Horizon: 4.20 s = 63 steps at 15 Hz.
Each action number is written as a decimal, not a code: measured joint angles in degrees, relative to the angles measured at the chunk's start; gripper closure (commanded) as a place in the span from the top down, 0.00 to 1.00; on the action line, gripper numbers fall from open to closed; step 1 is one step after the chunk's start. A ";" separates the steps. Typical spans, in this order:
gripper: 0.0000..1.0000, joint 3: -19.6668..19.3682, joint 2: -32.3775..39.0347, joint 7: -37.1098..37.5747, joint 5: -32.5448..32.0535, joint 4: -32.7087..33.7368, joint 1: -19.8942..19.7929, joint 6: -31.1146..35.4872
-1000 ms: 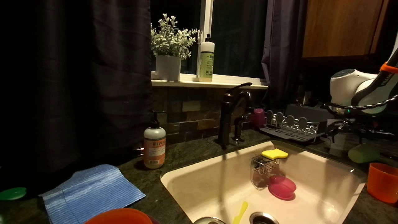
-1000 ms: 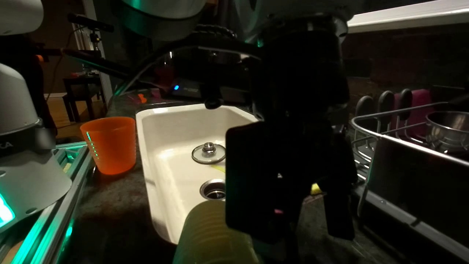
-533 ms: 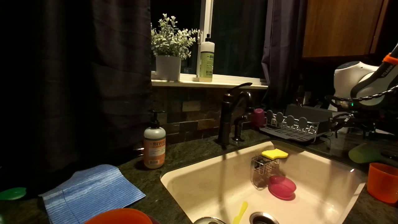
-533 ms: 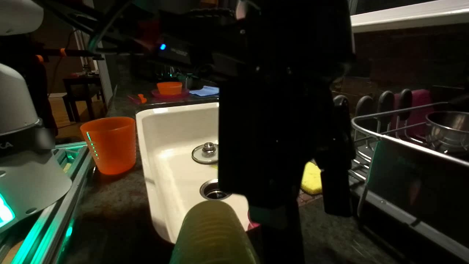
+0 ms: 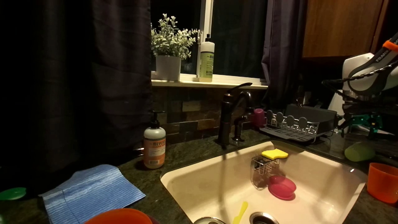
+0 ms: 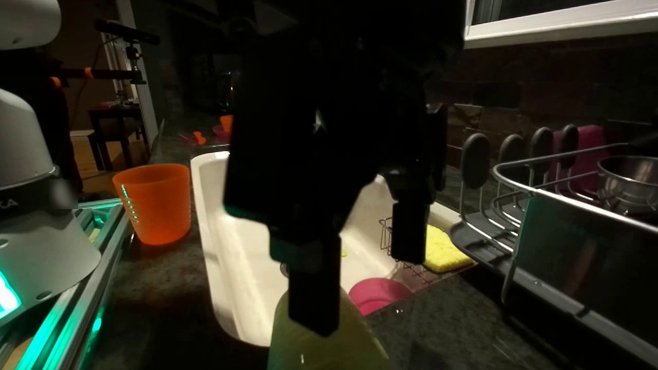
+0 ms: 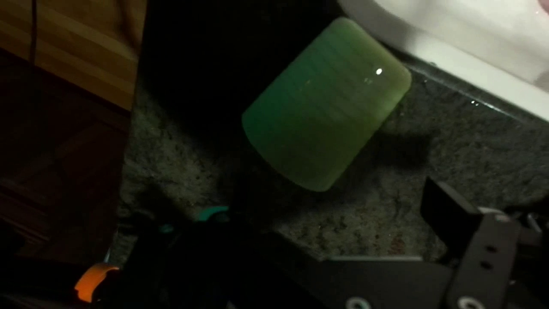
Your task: Pick the green cup from the drying rack and place it to the right of the sink right-side-up
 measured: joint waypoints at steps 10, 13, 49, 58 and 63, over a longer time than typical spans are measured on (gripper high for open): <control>1.00 -1.81 -3.96 -29.15 17.55 0.00 -1.56 -2.76; 1.00 -1.95 -3.74 -36.16 21.43 0.03 -1.42 -2.76; 1.00 -2.51 6.62 -48.10 22.95 5.15 -1.22 -2.29; 1.00 -2.95 7.17 -45.42 27.25 4.47 -1.25 -2.29; 0.84 -3.15 7.43 -45.33 30.34 4.16 -1.25 -2.22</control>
